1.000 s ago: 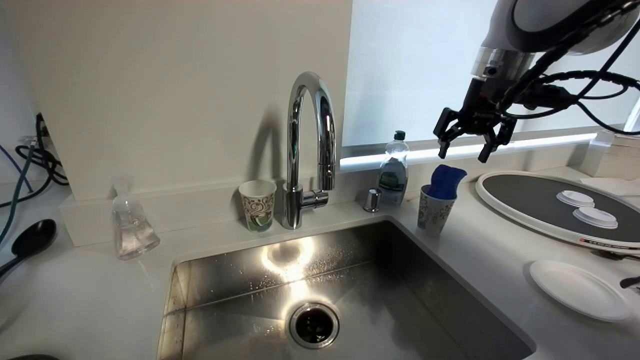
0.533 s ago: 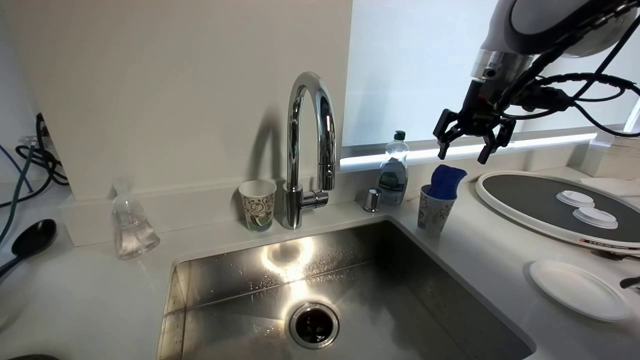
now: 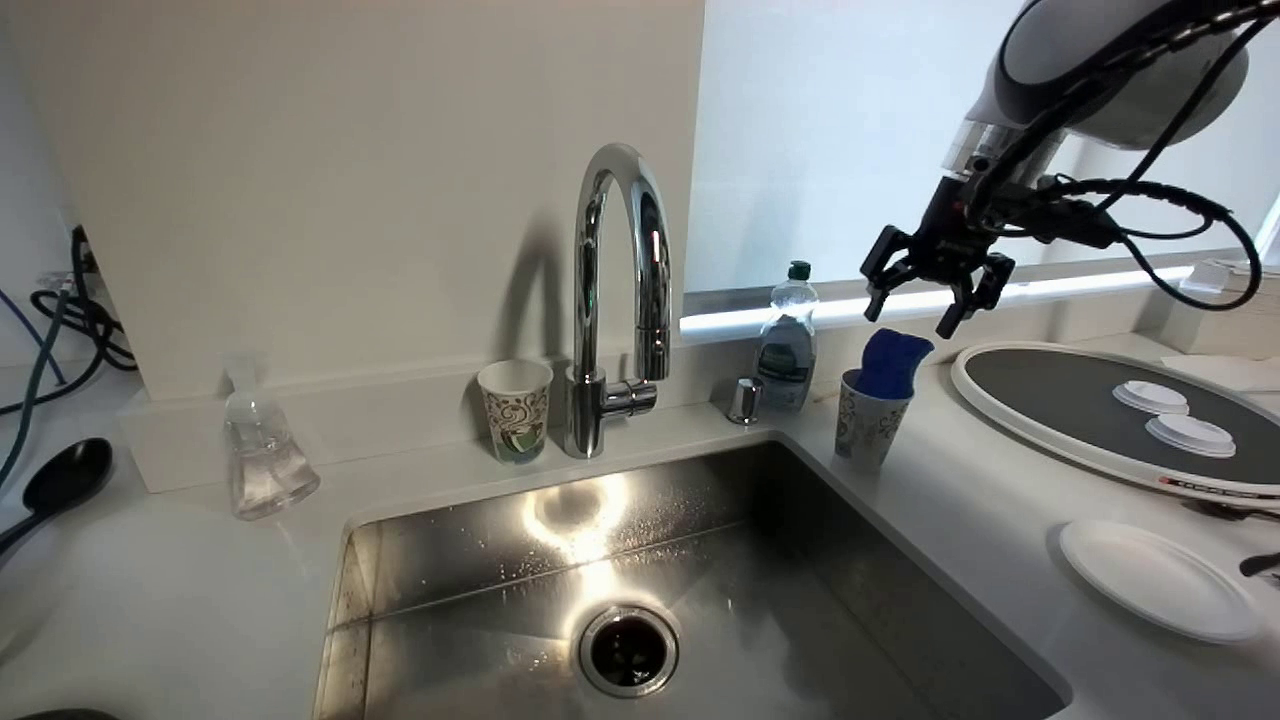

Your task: Remove the sponge from the cup

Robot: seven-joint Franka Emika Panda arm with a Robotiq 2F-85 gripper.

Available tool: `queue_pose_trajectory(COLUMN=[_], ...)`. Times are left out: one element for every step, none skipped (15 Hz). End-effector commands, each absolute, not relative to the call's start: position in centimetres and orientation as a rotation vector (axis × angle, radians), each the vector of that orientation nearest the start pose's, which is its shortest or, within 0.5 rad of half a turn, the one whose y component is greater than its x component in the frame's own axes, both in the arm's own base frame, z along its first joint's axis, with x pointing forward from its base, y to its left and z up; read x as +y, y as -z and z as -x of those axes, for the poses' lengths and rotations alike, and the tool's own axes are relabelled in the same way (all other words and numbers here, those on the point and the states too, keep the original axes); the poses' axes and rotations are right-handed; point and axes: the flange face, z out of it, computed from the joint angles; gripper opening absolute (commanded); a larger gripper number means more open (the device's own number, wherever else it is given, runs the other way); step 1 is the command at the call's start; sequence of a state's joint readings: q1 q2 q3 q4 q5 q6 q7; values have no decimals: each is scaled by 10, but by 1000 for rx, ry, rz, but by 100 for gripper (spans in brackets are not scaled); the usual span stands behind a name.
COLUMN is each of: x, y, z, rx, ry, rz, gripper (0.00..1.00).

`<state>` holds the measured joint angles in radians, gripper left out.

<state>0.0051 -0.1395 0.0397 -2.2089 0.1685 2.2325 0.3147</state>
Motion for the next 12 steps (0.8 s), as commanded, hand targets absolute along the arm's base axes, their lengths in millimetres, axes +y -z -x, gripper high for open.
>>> queue_pose_trajectory(x=[16,13,10,7,3,0,-3,-5,-7,-7,-9,-9], y=[-446,-446,-447,-449,-452,-455,-458,-459,-459,-457,-454,-452], z=[-531,-534,-536,-538,-540,-542,-544,-545,-546,-547,-547,-548], rx=[498,489,484,476,467,461,459,454,447,441,432,423], ry=[229,235,246,262,281,302,321,333,352,360,369,380], rz=[2841,2824,2814,2807,2806,2804,2805,2804,2819,2820,2825,2827], gripper=[100,100,100,100,100,100,100,100,100,100,100,100])
